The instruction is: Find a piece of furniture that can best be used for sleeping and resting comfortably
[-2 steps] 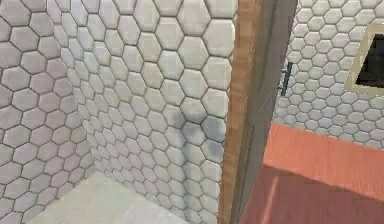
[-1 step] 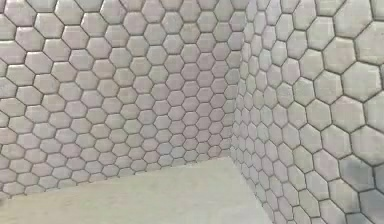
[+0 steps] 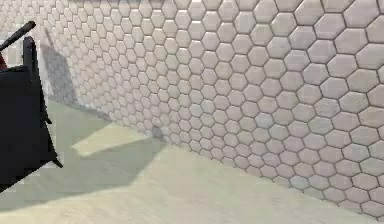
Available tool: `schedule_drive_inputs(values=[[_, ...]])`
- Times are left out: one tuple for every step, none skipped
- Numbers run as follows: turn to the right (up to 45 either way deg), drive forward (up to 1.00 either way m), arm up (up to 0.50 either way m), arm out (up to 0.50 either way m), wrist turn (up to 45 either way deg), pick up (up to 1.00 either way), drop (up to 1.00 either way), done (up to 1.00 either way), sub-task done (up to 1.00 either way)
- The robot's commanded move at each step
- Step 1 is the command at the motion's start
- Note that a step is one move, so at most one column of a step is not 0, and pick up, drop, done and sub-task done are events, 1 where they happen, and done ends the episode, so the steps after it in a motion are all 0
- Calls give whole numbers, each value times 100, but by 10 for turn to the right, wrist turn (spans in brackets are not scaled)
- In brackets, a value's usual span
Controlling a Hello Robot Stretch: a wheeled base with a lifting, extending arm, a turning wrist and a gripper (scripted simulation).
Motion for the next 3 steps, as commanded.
schedule_drive_inputs(values=[[-450, 0, 0, 0, 0, 0, 0, 0, 0], [-450, 0, 0, 0, 0, 0, 0, 0, 0], [0, 100, 0, 0, 0, 0, 0, 0, 0]])
